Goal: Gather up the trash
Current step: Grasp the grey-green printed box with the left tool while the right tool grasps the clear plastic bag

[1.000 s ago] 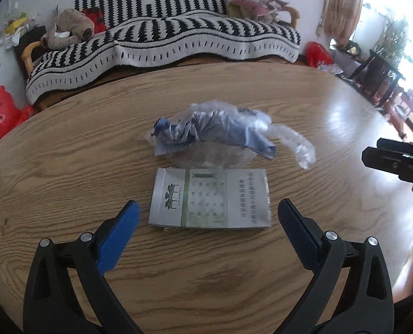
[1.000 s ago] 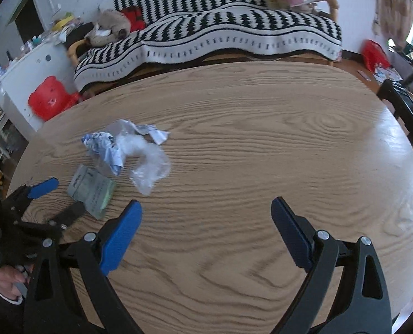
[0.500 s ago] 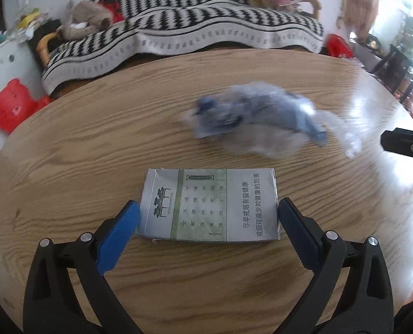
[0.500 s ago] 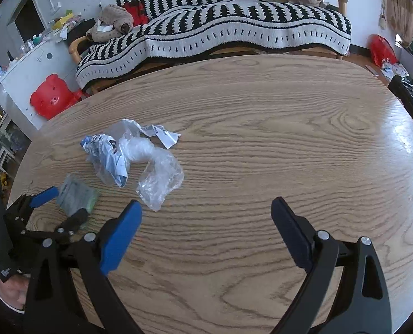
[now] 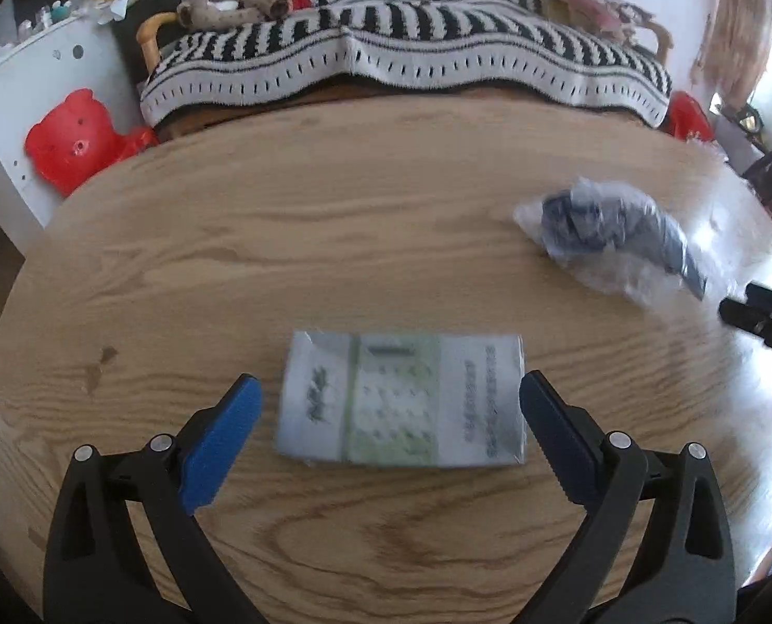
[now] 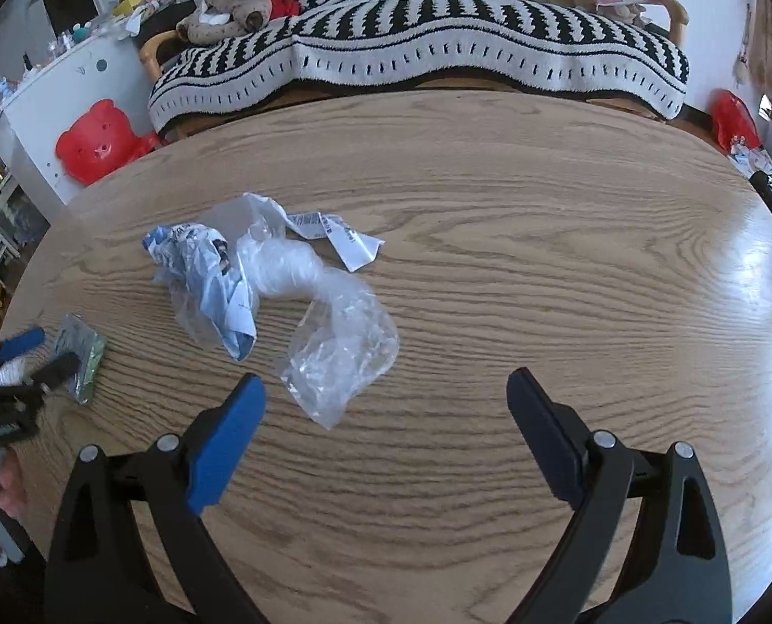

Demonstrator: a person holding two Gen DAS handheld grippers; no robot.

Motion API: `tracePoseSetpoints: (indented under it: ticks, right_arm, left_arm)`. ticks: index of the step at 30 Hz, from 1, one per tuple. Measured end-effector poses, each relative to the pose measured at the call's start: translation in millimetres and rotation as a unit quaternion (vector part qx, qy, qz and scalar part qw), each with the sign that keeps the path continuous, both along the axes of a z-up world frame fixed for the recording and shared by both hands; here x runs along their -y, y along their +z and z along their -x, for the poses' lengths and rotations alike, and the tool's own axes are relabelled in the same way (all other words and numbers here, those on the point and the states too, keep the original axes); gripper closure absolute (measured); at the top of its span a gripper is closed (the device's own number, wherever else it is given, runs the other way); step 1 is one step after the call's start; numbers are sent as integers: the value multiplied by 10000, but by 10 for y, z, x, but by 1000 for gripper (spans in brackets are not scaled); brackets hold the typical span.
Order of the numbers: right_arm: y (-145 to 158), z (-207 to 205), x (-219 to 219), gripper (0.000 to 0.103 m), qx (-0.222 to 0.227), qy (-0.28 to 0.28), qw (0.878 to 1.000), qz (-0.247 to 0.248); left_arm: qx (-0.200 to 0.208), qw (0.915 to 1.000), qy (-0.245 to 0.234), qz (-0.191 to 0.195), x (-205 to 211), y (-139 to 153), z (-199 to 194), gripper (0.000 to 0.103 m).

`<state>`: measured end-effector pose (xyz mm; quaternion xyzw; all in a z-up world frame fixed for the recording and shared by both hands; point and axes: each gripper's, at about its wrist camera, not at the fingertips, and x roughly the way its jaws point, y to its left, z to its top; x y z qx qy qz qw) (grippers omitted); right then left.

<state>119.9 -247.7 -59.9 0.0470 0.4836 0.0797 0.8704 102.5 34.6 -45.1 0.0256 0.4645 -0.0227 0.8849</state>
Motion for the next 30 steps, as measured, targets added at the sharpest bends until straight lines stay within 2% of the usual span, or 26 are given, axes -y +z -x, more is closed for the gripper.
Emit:
tracePoseSetpoints:
  ticks: [2, 5, 8, 10, 13, 17, 20, 26, 30]
  right_arm:
    - [-23, -7, -8, 12, -16, 15, 10000, -7]
    - [-26, 3, -17, 12, -15, 73, 10000, -15]
    - [-9, 28, -24, 12, 6, 127, 9999, 13]
    - [4, 46, -25, 12, 16, 153, 9999, 12]
    - [28, 85, -31, 12, 43, 202, 9998, 32]
    - [29, 84, -39, 12, 33, 223, 9997, 33]
    - [31, 86, -47, 12, 25, 234, 9997, 17]
    - [8, 44, -61, 12, 5, 242, 9997, 36]
    - [-21, -4, -105, 12, -38, 273, 9996, 35]
  left_arm:
    - [51, 9999, -41, 109, -85, 60, -26, 7]
    - [27, 9982, -535, 272, -198, 109, -48, 7]
    - [11, 9911, -1318, -172, -255, 59, 33, 7]
    - [14, 9891, -1438, -332, -336, 18, 96, 7]
    - [-68, 9880, -1524, -242, -448, -49, 166, 7]
    - [-174, 9819, -1791, -583, -297, -212, 157, 6]
    - [-131, 9820, -1805, -550, -206, -230, 116, 6]
    - [-22, 9895, -1388, -397, 42, -251, -147, 6]
    - [111, 9889, -1322, -666, 229, -227, -295, 6]
